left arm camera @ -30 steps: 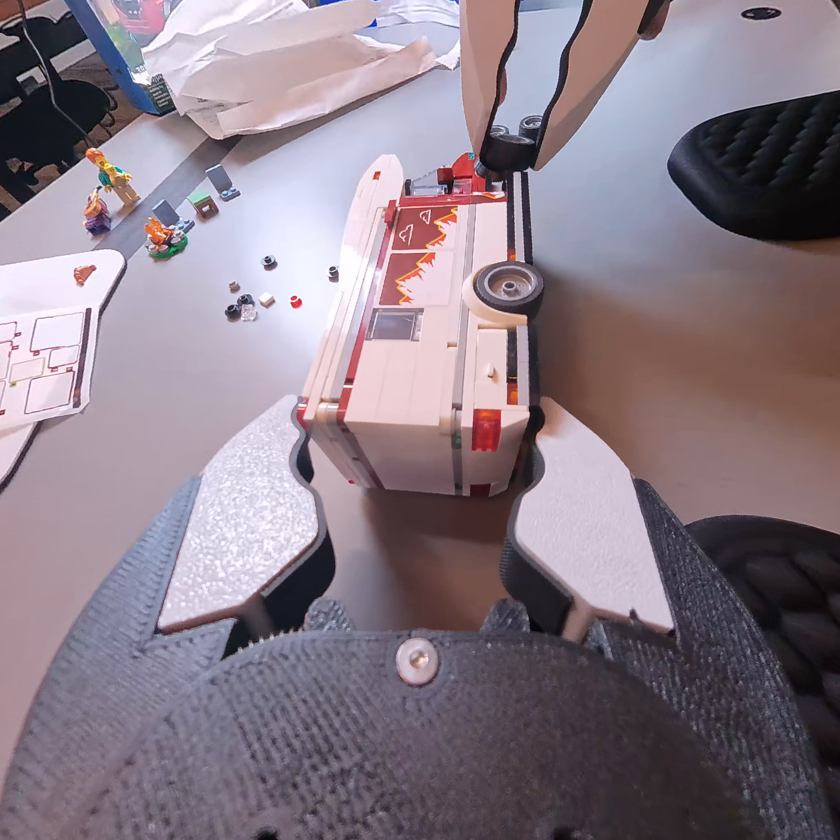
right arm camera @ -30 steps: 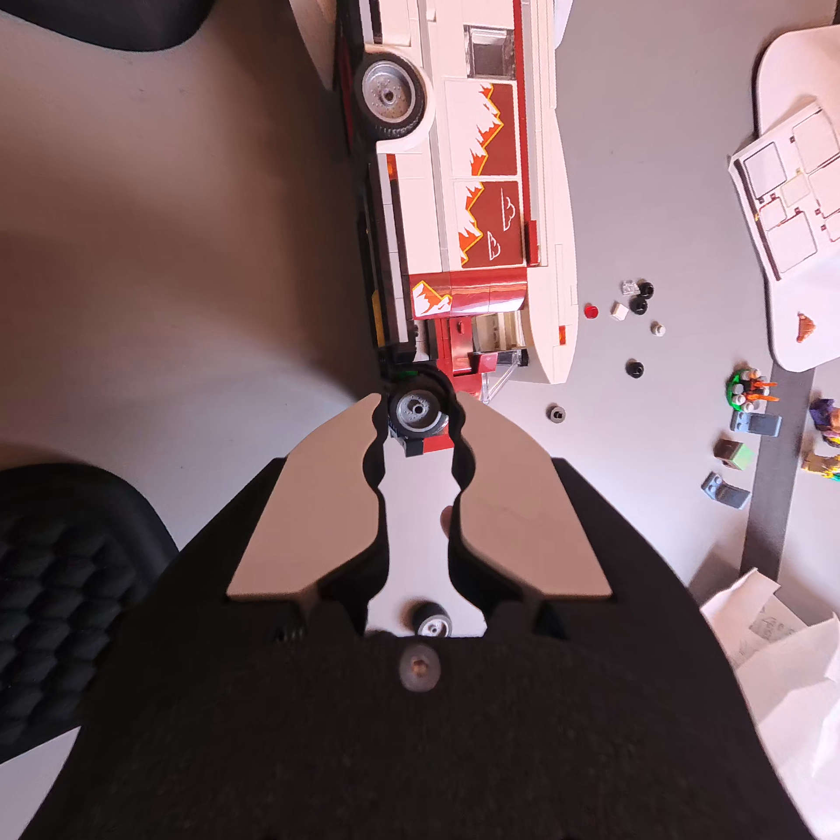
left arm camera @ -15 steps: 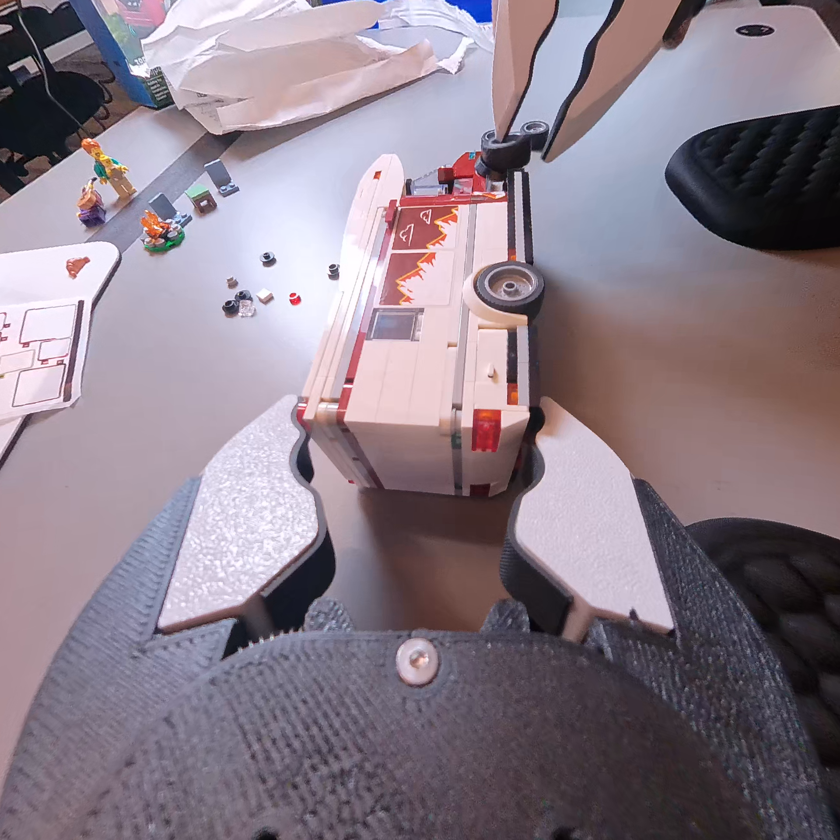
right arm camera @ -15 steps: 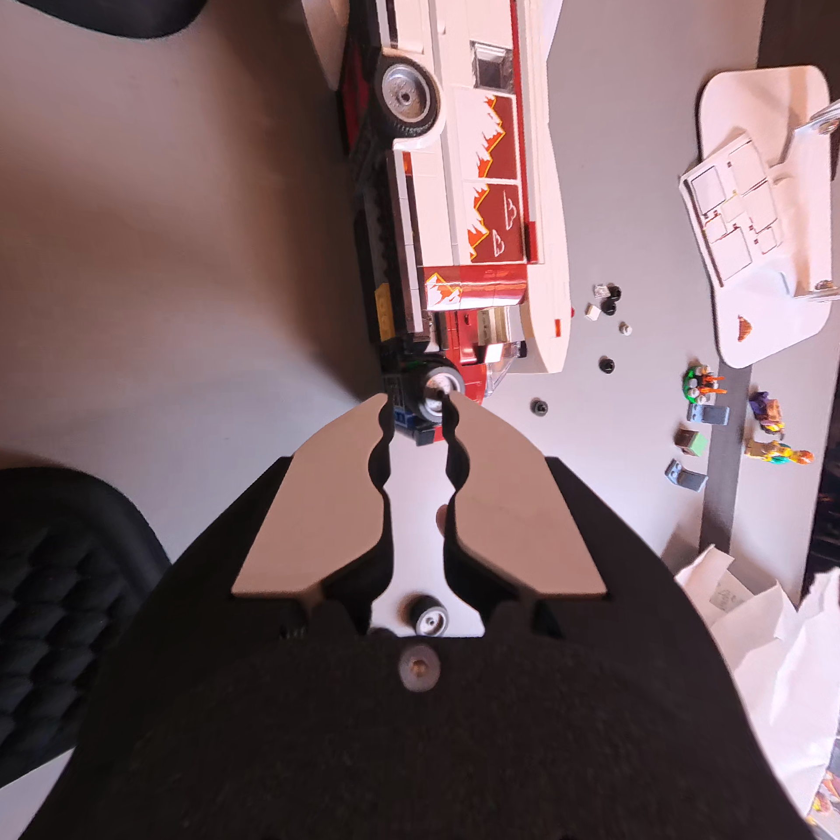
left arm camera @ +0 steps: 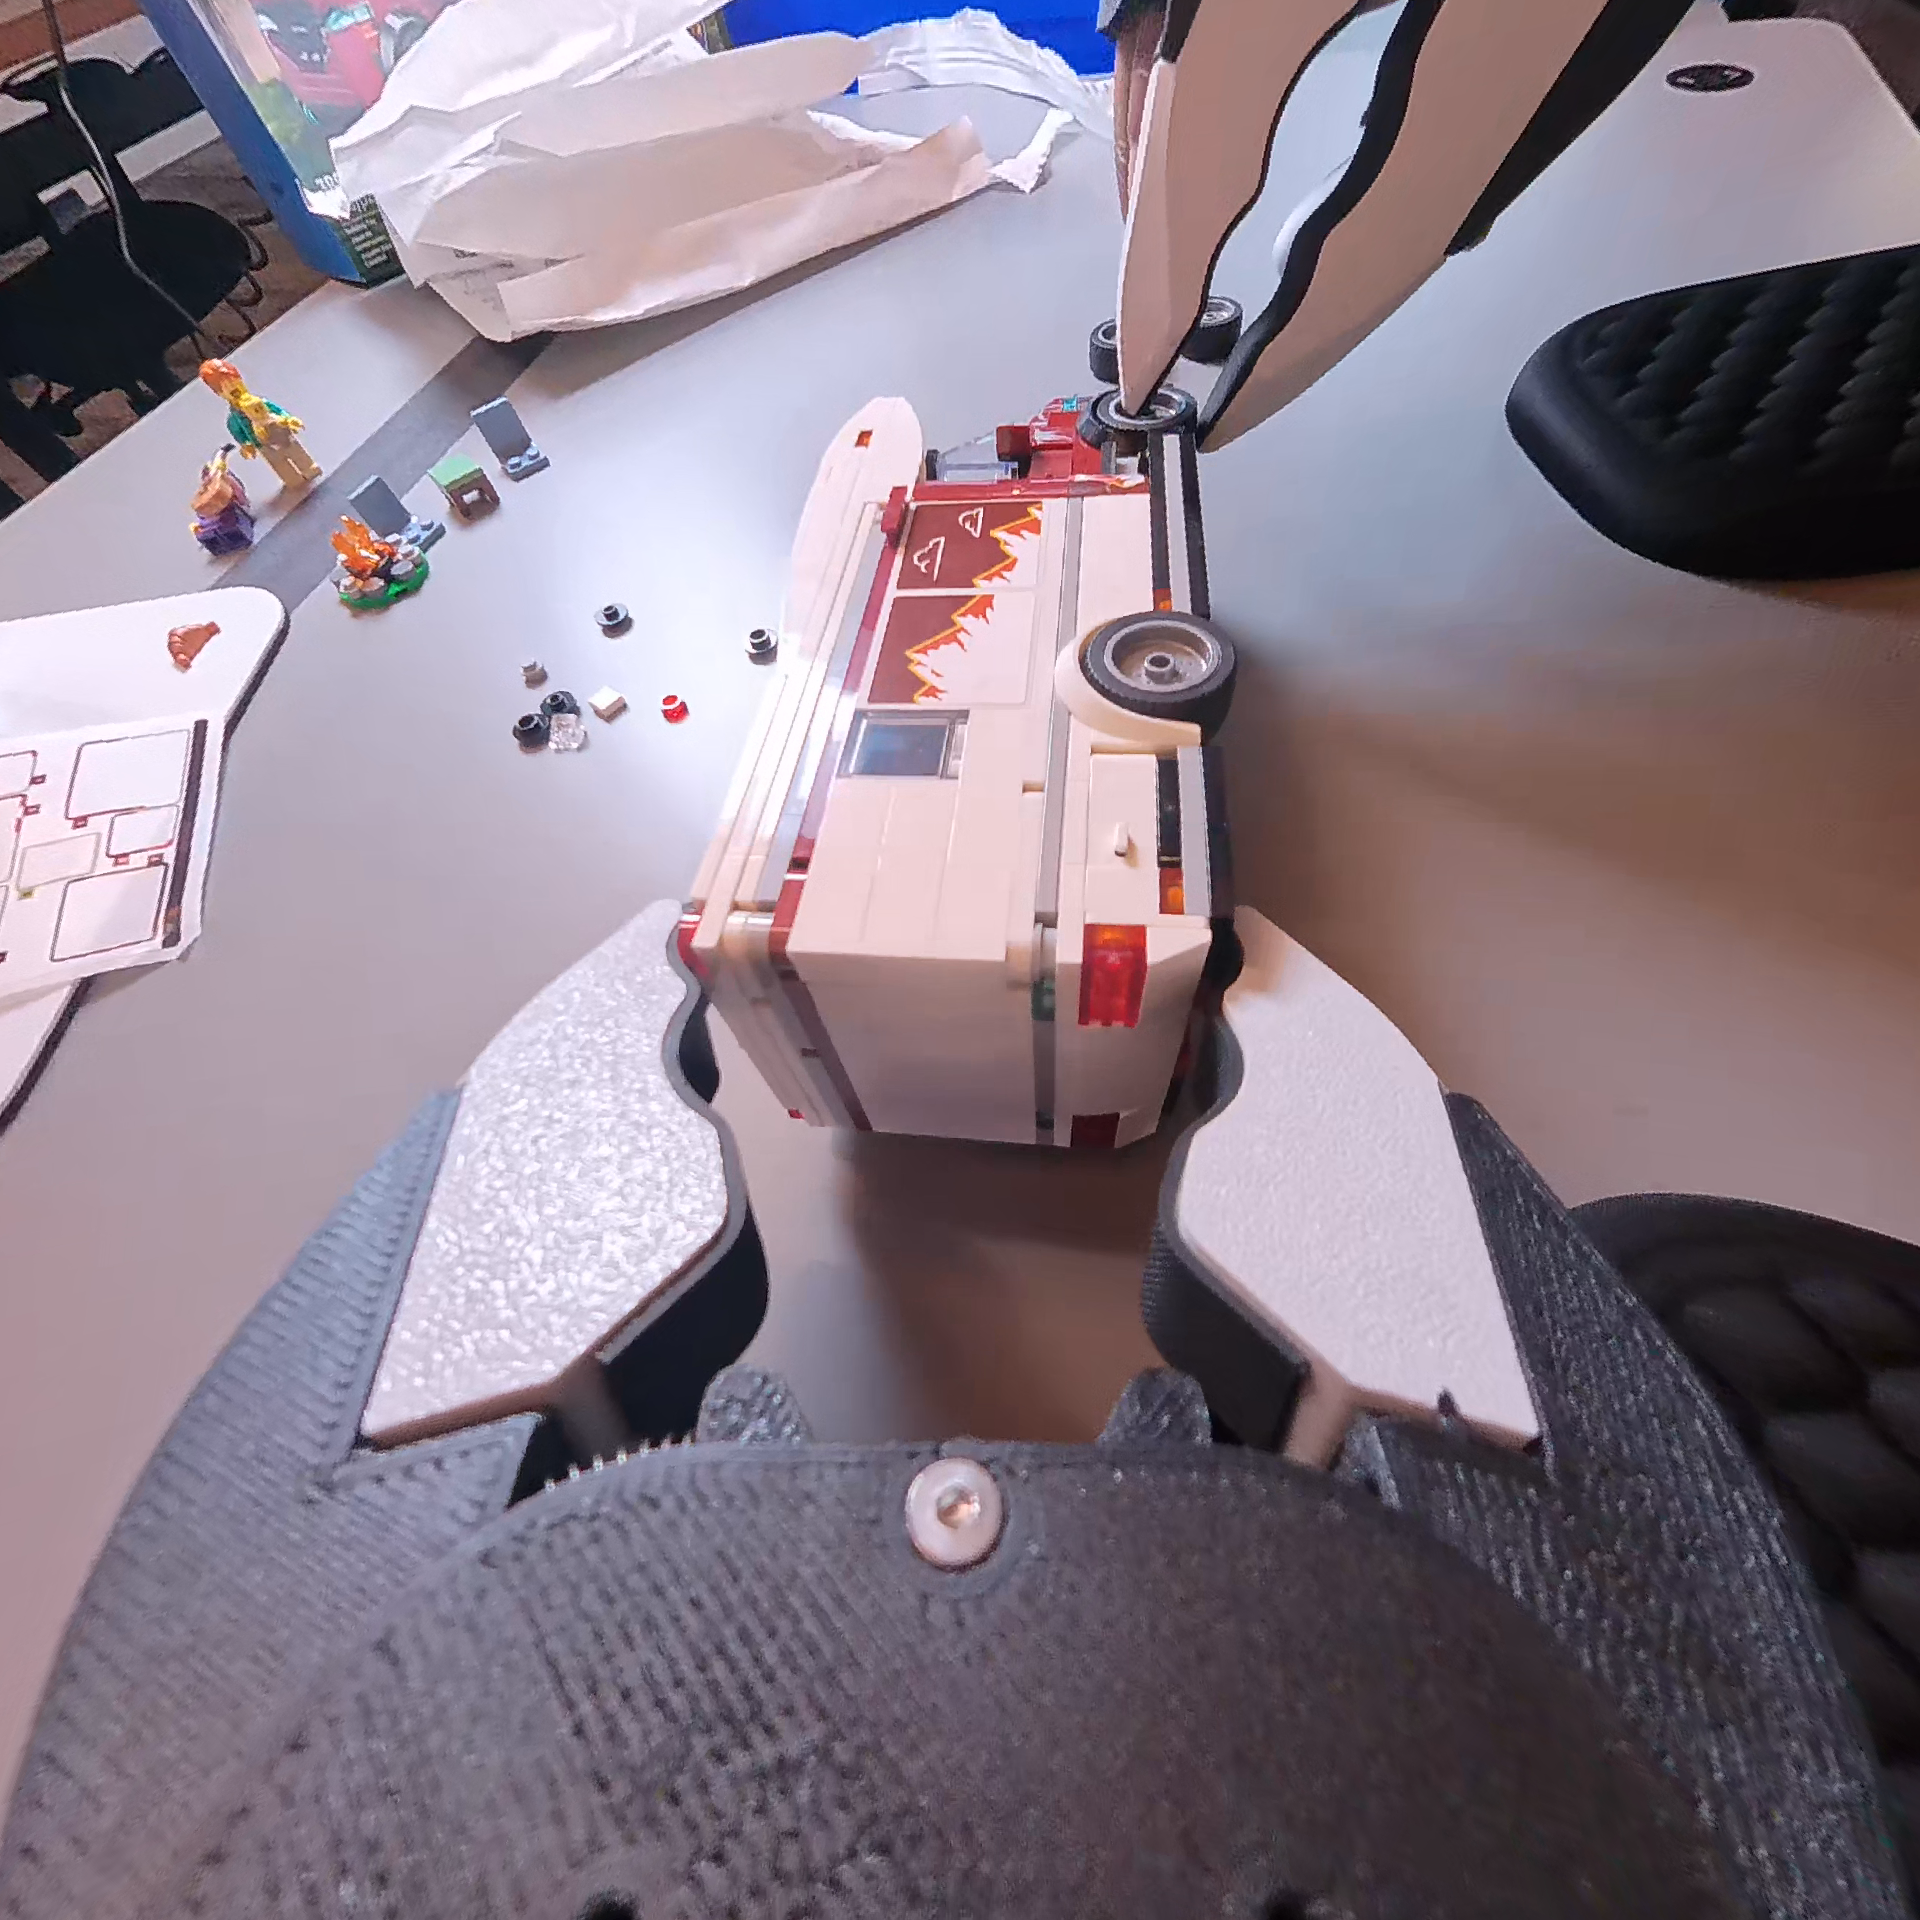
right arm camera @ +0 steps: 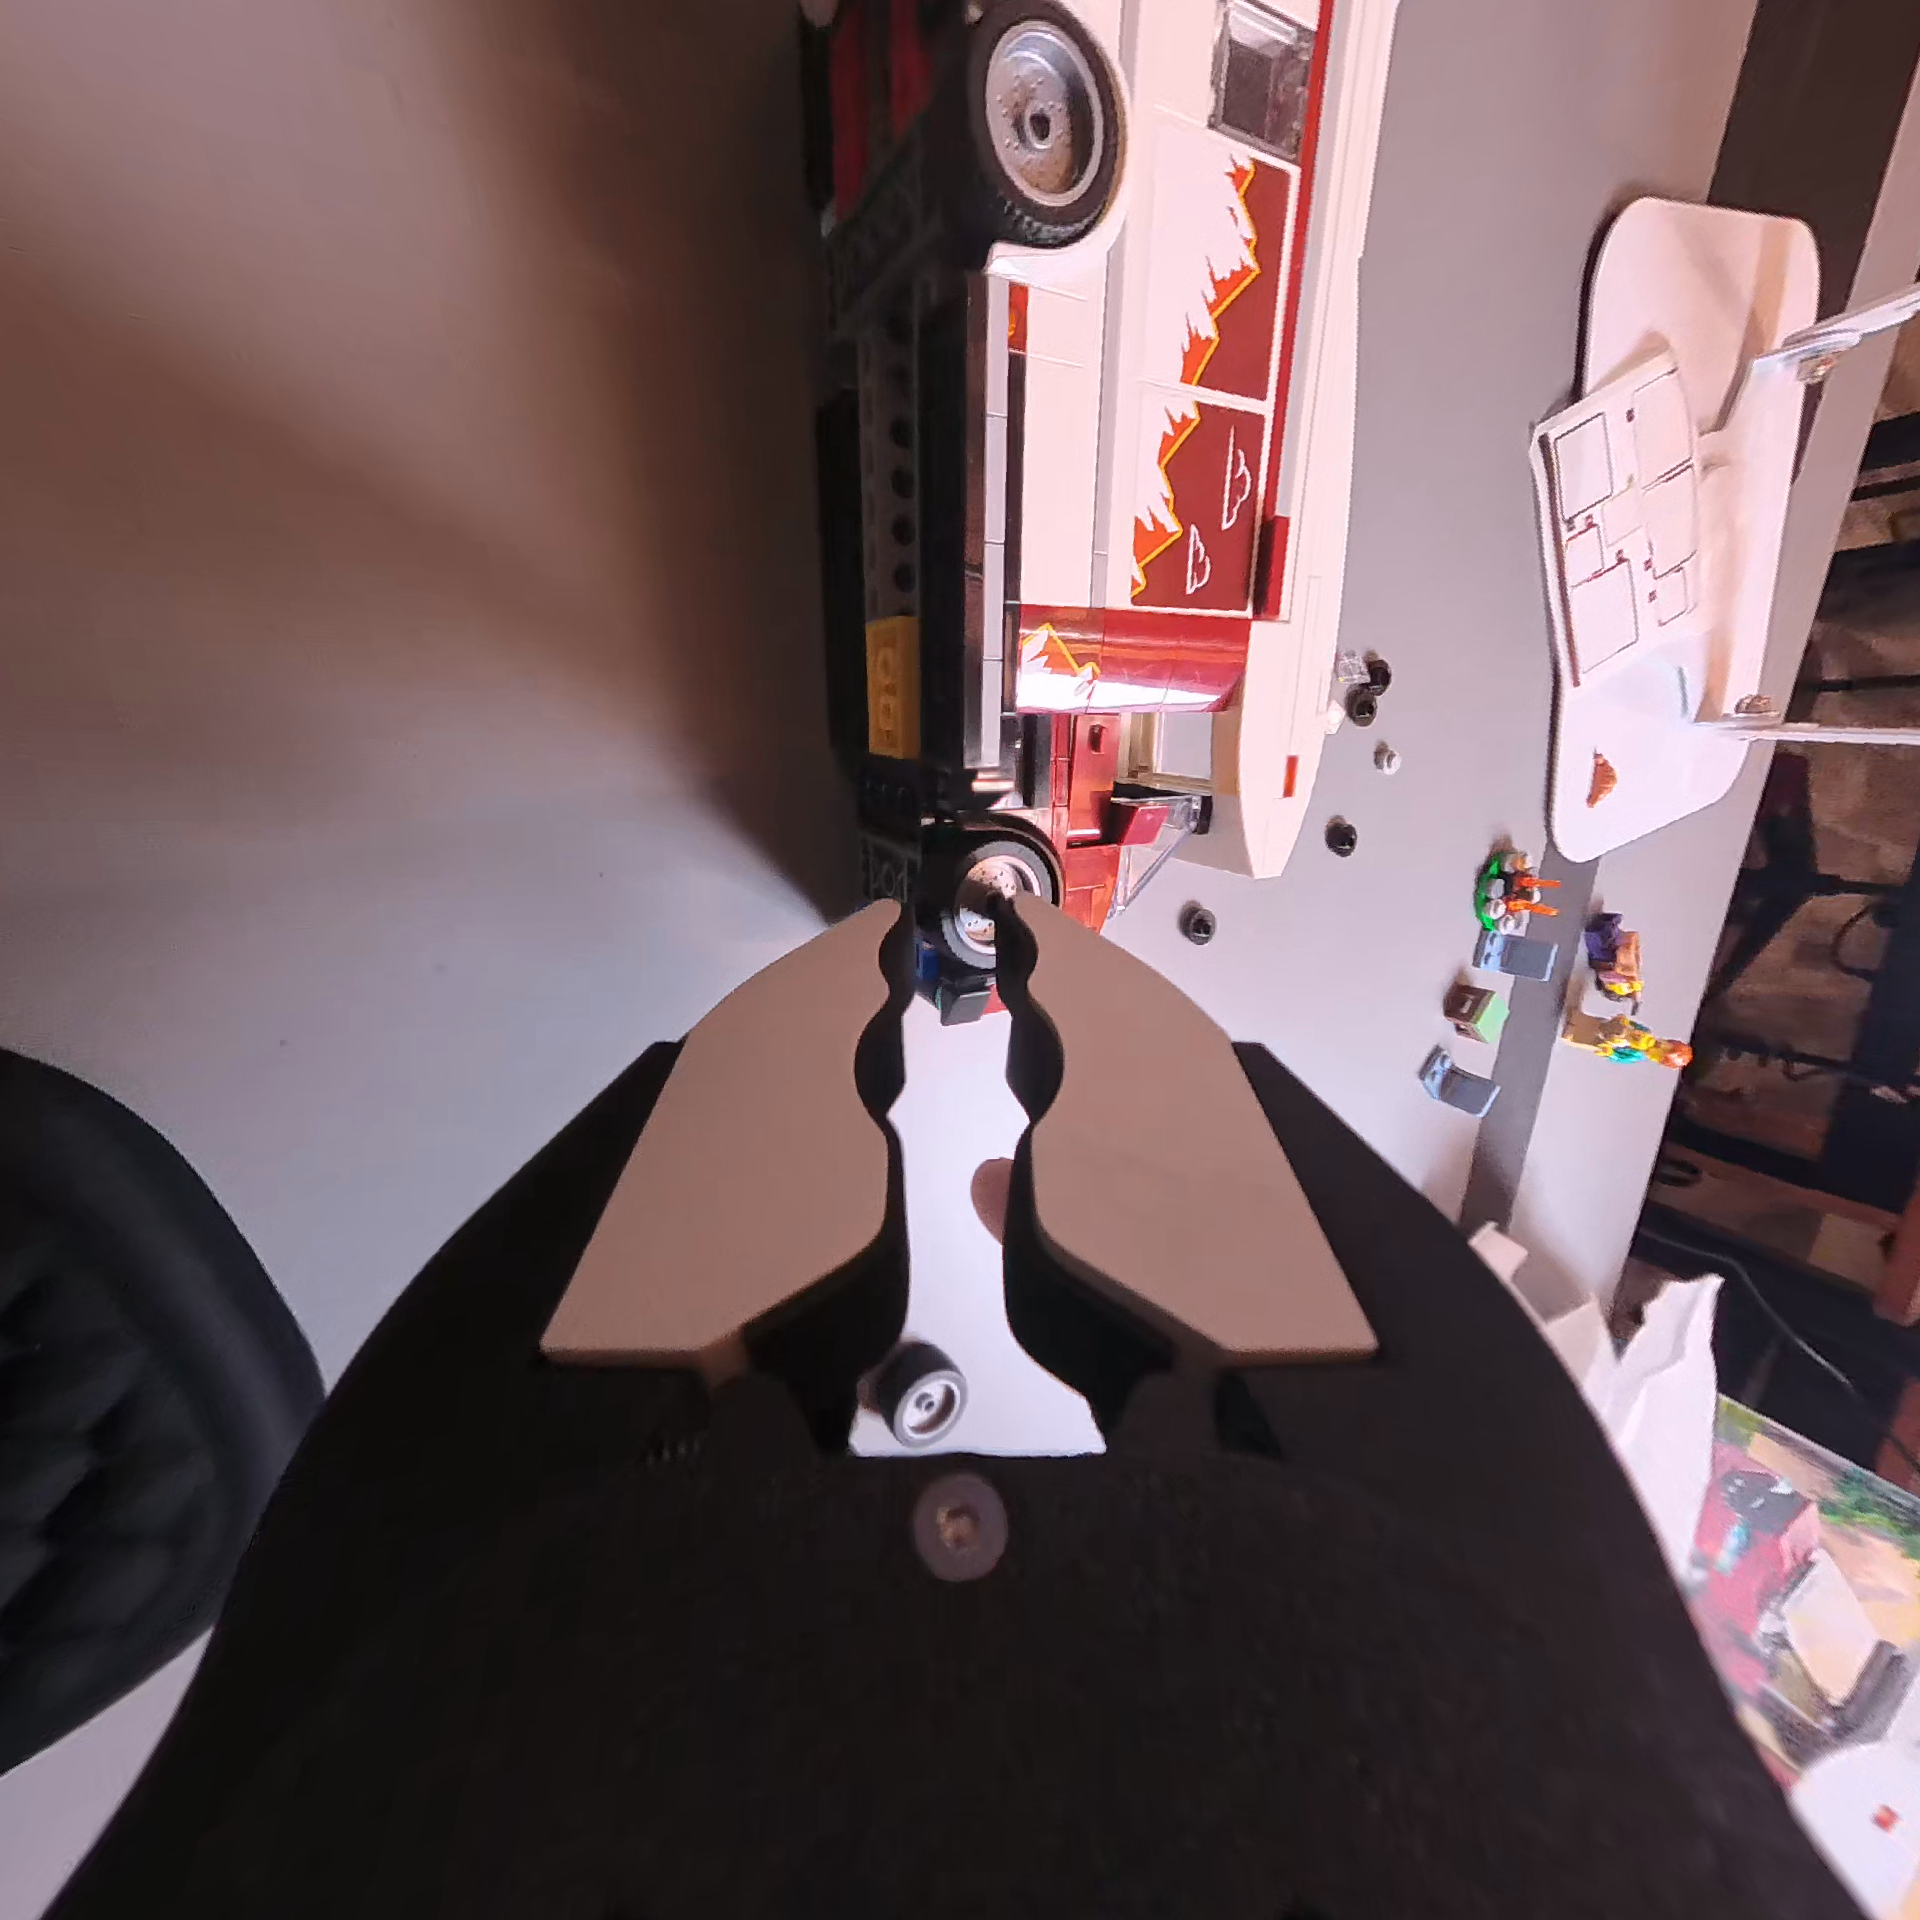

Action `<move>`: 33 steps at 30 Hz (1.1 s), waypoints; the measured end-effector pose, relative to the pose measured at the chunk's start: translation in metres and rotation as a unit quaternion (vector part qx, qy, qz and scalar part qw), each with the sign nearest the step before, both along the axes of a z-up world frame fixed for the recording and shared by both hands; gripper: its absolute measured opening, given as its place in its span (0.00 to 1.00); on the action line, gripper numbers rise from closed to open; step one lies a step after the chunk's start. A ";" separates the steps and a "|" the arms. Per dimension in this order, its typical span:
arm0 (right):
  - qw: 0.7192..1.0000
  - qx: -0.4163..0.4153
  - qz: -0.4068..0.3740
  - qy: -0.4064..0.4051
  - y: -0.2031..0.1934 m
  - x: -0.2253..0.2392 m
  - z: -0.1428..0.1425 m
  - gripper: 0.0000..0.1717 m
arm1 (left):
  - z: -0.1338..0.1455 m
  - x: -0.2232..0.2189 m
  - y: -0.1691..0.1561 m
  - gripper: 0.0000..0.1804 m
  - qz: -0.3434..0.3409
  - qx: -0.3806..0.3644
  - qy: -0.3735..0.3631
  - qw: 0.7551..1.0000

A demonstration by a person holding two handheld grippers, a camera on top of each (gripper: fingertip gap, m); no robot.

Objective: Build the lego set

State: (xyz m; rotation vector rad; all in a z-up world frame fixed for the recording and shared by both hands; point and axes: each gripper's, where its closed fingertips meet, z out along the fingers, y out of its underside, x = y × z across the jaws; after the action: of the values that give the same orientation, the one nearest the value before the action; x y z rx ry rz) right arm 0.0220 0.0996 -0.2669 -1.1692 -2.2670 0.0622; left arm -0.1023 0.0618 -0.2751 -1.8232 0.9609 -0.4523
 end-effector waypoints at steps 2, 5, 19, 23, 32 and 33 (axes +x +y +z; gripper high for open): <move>1.000 -0.013 -0.005 0.002 0.000 0.000 0.000 0.08 | 0.000 0.000 0.000 0.51 -0.001 0.001 -0.001 1.000; 0.997 -0.064 -0.020 0.024 -0.003 0.002 0.006 0.13 | -0.001 -0.001 0.000 0.51 0.001 0.000 0.000 1.000; 0.962 -0.214 -0.059 0.157 0.004 -0.009 -0.015 0.27 | -0.003 -0.004 -0.002 0.51 -0.016 0.048 0.045 0.998; 0.974 -0.083 -0.032 0.208 -0.008 -0.003 -0.010 0.25 | 0.006 0.000 -0.018 0.56 -0.055 0.013 0.034 0.998; 0.923 0.283 0.071 0.252 -0.041 0.010 0.004 0.25 | 0.009 0.023 -0.042 0.55 -0.103 -0.248 0.061 0.961; 0.921 0.291 0.075 0.248 -0.043 0.012 0.002 0.24 | 0.000 0.024 -0.047 0.54 -0.105 -0.266 0.099 0.953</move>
State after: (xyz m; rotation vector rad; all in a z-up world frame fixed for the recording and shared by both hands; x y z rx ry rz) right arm 0.0337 0.0561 -0.2649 -0.5778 -1.7362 -0.2200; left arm -0.0779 0.0148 -0.2747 -2.2903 1.2673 -0.7235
